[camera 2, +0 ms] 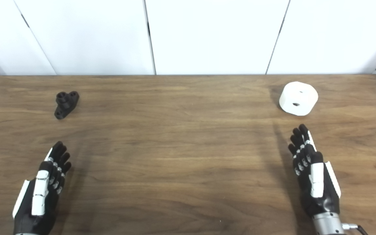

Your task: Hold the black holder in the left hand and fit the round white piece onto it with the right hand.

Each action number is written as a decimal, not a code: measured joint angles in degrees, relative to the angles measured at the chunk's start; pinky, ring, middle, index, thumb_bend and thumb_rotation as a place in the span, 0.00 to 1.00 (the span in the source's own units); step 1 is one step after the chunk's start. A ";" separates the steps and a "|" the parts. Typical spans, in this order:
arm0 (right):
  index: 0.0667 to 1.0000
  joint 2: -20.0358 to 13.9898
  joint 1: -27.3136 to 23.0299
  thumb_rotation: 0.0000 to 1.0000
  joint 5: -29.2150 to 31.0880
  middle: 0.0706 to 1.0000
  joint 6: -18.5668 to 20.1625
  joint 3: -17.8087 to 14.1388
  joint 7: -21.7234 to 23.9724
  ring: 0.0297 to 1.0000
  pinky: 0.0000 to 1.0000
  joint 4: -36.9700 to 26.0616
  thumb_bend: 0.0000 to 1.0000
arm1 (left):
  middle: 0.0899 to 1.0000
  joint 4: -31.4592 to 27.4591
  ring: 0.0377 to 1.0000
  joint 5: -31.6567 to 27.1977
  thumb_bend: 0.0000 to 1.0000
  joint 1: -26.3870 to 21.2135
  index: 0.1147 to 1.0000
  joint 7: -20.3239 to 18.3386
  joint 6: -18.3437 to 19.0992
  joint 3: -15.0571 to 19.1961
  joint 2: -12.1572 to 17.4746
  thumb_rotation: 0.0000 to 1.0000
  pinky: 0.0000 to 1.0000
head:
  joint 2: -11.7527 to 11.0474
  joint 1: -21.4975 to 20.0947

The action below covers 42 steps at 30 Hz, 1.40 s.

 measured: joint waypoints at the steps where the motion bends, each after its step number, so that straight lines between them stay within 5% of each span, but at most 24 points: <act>1: 1.00 0.00 0.00 1.00 0.03 0.99 -0.01 -0.01 0.15 1.00 1.00 0.01 0.70 | 1.00 0.00 1.00 0.00 0.47 0.03 1.00 0.00 -0.01 0.00 -0.01 0.96 1.00 | 0.00 0.00; 13: 1.00 -0.01 0.02 1.00 -0.06 0.98 -0.24 -0.21 0.33 0.99 1.00 0.11 0.69 | 1.00 0.67 1.00 -0.11 0.52 0.00 1.00 -0.10 -0.14 -0.15 -0.01 0.88 1.00 | 0.18 -0.35; 22: 1.00 -0.09 0.03 1.00 -0.35 0.99 -0.50 -0.25 0.88 1.00 1.00 1.06 0.69 | 1.00 0.70 1.00 0.34 0.50 -0.01 1.00 0.00 -0.21 -1.03 -0.08 0.86 1.00 | -1.67 3.95; 31: 1.00 -2.15 0.16 1.00 1.30 1.00 -4.40 -1.33 3.77 1.00 1.00 3.63 0.75 | 1.00 3.61 1.00 6.82 0.50 -0.05 0.99 1.29 -5.71 -3.71 -0.75 0.84 1.00 | -8.87 16.78; 36: 1.00 -5.50 2.62 1.00 2.77 1.00 -8.92 -1.29 4.20 1.00 1.00 5.67 0.71 | 1.00 5.58 1.00 9.83 0.55 0.10 0.97 3.56 -8.00 -4.57 -1.12 0.84 1.00 | -10.98 18.80; 42: 1.00 -6.18 2.71 1.00 3.93 1.00 -12.41 -0.49 3.58 1.00 1.00 7.01 0.70 | 1.00 6.86 1.00 9.98 0.50 0.10 0.97 5.06 -10.06 -5.56 -1.35 0.80 1.00 | -12.74 20.04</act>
